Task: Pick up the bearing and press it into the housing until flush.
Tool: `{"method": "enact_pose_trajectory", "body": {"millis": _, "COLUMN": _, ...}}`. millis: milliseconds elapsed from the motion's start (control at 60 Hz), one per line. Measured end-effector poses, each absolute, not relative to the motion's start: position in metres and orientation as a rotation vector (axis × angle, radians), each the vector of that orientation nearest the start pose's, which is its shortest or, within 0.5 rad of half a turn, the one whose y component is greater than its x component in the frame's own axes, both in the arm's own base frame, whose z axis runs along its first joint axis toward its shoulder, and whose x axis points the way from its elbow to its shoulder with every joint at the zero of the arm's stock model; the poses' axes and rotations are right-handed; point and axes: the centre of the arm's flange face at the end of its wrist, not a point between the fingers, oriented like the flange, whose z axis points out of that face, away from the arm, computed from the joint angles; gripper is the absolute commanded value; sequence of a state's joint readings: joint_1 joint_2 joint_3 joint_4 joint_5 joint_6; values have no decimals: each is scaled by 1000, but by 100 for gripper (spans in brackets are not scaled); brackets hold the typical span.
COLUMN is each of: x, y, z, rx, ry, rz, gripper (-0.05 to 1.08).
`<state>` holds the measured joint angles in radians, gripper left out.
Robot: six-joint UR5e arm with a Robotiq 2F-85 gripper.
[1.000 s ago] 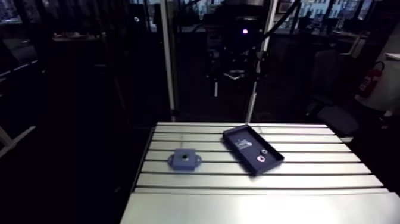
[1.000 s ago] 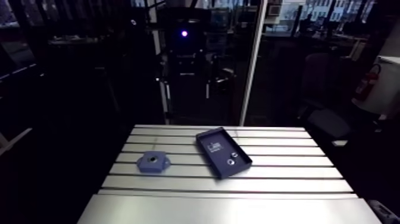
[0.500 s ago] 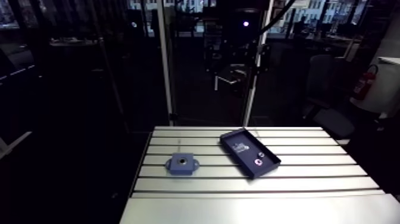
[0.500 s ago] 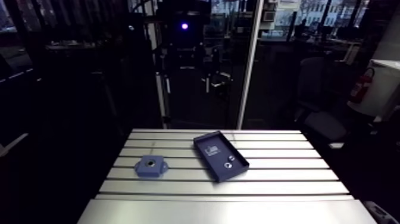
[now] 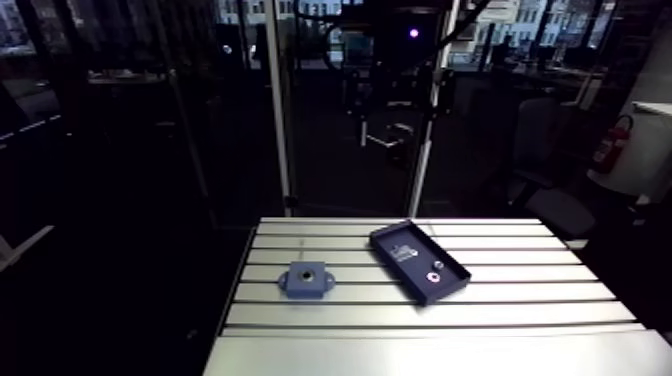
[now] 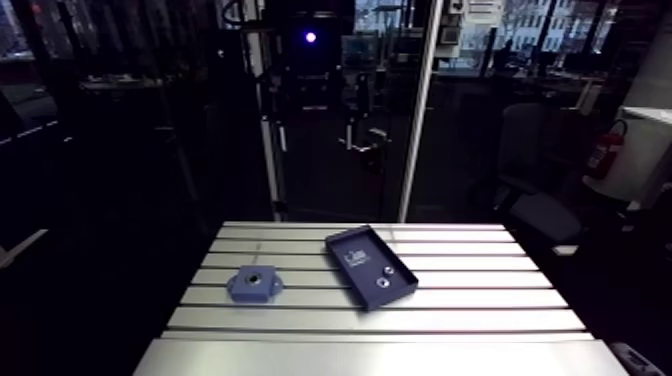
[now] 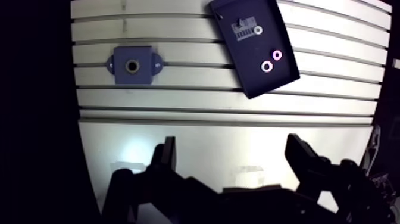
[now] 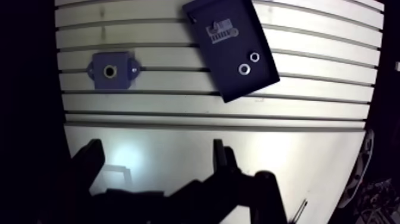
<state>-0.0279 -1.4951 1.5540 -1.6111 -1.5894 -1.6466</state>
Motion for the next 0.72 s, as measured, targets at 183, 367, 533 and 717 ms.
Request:
{"method": "enact_pose_trajectory", "body": {"millis": 183, "x": -524, "y": -118, "z": 463, "rx": -79, "ry": 3123, "rz": 31, "gripper": 1}}
{"method": "enact_pose_trajectory", "body": {"millis": 367, "x": -523, "y": -118, "z": 462, "rx": -80, "ry": 3122, "rz": 33, "gripper": 1}}
{"method": "enact_pose_trajectory", "body": {"millis": 533, "x": -523, "y": -119, "z": 463, "rx": -84, "ry": 3124, "rz": 34, "gripper": 1}}
{"method": "enact_pose_trajectory", "body": {"millis": 717, "x": -523, "y": -120, "z": 463, "rx": -87, "ry": 3125, "rz": 36, "gripper": 1}}
